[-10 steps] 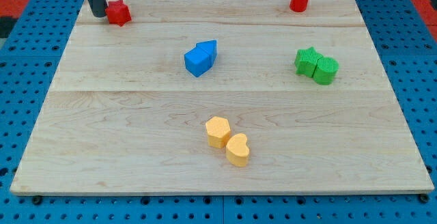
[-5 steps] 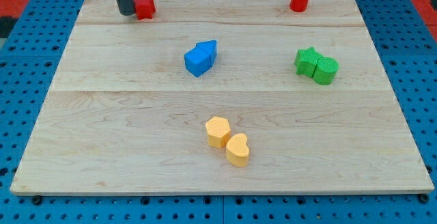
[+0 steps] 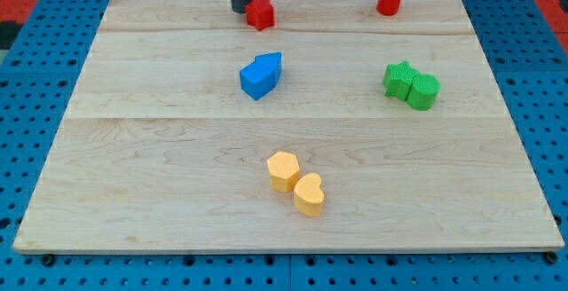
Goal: Slide the red star into the red circle
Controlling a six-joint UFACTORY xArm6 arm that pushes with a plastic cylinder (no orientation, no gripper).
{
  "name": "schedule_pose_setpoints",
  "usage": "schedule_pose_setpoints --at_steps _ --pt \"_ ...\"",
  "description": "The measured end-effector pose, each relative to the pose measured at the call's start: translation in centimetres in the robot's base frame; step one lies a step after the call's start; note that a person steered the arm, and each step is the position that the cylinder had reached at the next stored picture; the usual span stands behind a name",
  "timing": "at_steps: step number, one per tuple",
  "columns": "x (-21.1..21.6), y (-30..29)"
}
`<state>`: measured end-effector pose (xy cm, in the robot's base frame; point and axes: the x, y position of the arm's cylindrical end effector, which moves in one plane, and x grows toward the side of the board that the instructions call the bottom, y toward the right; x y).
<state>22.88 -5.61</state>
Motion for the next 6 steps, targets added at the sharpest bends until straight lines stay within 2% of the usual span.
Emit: schedule_pose_setpoints --at_steps 2,6 --pt "3.3 1.8" --pt "2.2 15.7"
